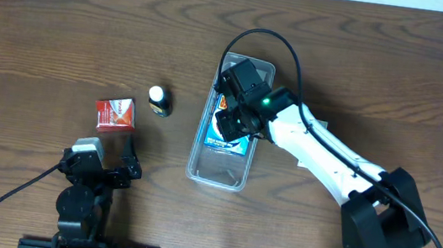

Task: Pack container
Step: 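Push the blue box flat into the container with the right gripper, then release the blue box and raise the right gripper out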

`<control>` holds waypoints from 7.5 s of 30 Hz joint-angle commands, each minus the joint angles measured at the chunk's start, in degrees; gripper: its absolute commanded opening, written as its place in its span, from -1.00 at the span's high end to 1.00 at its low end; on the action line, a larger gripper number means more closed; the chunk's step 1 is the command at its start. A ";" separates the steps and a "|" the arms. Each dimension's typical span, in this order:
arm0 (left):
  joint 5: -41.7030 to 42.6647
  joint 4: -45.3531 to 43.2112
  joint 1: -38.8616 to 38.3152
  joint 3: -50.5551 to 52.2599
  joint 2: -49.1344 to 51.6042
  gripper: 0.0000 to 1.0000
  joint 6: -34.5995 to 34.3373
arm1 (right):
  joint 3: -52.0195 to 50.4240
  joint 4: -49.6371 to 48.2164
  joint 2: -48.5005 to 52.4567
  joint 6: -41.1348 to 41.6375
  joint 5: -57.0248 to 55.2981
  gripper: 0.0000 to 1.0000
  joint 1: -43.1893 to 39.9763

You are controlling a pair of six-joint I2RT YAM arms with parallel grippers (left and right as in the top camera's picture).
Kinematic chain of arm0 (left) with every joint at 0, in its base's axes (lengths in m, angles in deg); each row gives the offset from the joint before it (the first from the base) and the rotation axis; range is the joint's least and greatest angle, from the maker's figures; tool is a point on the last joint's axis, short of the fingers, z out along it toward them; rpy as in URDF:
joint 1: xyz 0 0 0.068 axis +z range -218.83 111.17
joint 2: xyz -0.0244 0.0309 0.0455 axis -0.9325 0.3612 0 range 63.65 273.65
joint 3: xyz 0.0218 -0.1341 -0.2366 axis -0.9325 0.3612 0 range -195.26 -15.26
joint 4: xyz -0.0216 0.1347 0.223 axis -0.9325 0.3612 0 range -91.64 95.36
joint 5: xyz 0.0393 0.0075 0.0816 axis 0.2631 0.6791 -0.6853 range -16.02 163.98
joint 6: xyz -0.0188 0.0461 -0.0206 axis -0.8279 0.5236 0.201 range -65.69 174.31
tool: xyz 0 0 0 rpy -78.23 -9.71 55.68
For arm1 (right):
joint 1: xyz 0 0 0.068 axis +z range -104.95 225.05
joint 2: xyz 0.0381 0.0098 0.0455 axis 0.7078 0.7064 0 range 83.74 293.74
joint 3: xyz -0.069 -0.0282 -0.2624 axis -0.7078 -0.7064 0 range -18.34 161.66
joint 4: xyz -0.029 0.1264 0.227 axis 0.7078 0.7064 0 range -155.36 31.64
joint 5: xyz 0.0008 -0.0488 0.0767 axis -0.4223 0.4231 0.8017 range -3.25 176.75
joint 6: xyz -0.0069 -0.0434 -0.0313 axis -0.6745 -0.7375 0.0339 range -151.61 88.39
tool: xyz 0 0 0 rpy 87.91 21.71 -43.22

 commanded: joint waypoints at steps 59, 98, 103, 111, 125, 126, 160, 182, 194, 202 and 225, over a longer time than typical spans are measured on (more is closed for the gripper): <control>-0.22 0.37 -0.17 1.44 -0.02 -0.96 -0.04 | -7.41 0.46 2.36 -1.77 5.42 0.98 1.01; -0.24 0.37 -0.17 1.44 -0.02 -0.96 -0.04 | -5.64 1.20 1.22 -15.17 0.02 0.98 4.94; -0.22 0.37 -0.17 1.44 -0.02 -0.96 -0.04 | -5.64 -1.03 3.34 -15.17 0.02 0.98 4.46; -0.22 0.37 -0.17 1.44 -0.02 -0.96 -0.04 | -5.55 -2.97 3.85 -13.77 -6.05 0.98 2.89; -0.24 0.39 -0.17 1.44 -0.02 -0.96 -0.07 | -4.44 -7.50 3.43 -16.65 -11.34 0.86 2.47; -0.24 0.37 -0.17 1.44 -0.02 -0.96 -0.04 | -4.00 -7.19 3.28 -16.63 -11.34 0.83 2.45; -0.22 0.37 -0.17 1.44 -0.02 -0.96 -0.04 | -0.33 -1.64 0.76 19.63 -10.01 0.69 -11.06; -0.22 0.37 -0.17 1.44 -0.02 -0.96 -0.04 | -0.33 7.80 0.68 22.12 -6.38 0.97 -1.88; -0.24 0.39 -0.17 1.44 -0.02 -0.96 -0.04 | -0.33 8.37 0.68 29.33 -10.69 0.97 -0.87; -0.24 0.37 -0.17 1.44 -0.02 -0.96 -0.07 | -0.33 9.07 0.68 28.20 -13.84 0.94 -2.32; -0.22 0.37 -0.17 1.44 -0.02 -0.96 -0.04 | -0.31 5.99 -5.64 21.42 -16.50 0.11 -5.79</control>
